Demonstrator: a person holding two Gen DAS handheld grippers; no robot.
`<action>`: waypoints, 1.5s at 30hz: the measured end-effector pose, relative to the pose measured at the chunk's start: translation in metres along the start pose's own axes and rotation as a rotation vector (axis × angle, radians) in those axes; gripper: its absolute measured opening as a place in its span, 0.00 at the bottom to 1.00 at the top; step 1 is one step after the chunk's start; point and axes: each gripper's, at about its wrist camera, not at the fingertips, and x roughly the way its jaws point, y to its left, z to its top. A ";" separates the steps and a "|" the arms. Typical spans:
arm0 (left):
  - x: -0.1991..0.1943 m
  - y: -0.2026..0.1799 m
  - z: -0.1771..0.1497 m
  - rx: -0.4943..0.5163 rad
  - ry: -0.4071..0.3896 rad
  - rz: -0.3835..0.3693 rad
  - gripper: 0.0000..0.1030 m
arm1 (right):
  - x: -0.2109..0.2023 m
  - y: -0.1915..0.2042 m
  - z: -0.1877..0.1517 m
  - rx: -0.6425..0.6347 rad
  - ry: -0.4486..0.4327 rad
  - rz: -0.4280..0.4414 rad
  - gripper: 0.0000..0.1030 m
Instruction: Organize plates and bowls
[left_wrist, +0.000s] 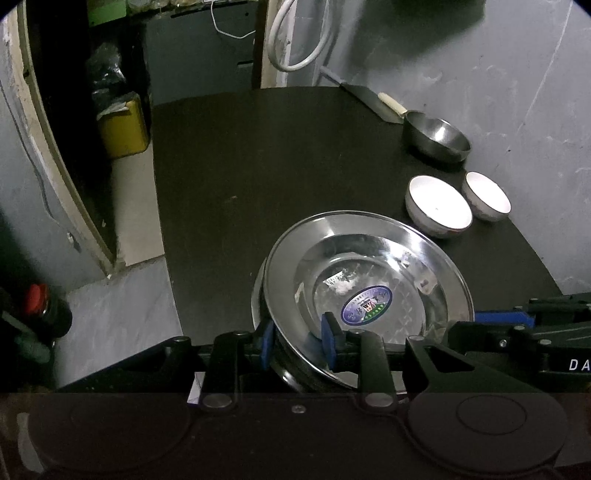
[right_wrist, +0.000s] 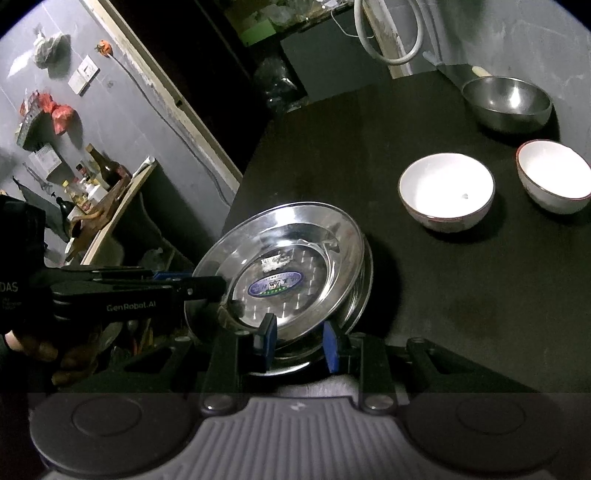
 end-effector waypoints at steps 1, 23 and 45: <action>0.000 0.000 -0.001 -0.002 0.003 0.001 0.29 | 0.000 -0.001 0.000 0.001 0.003 0.000 0.30; 0.008 -0.005 -0.002 0.035 0.031 0.051 0.31 | 0.010 -0.001 0.004 0.011 0.033 -0.001 0.30; 0.011 -0.013 -0.001 0.064 0.041 0.092 0.33 | 0.011 0.012 0.003 -0.063 0.046 -0.037 0.33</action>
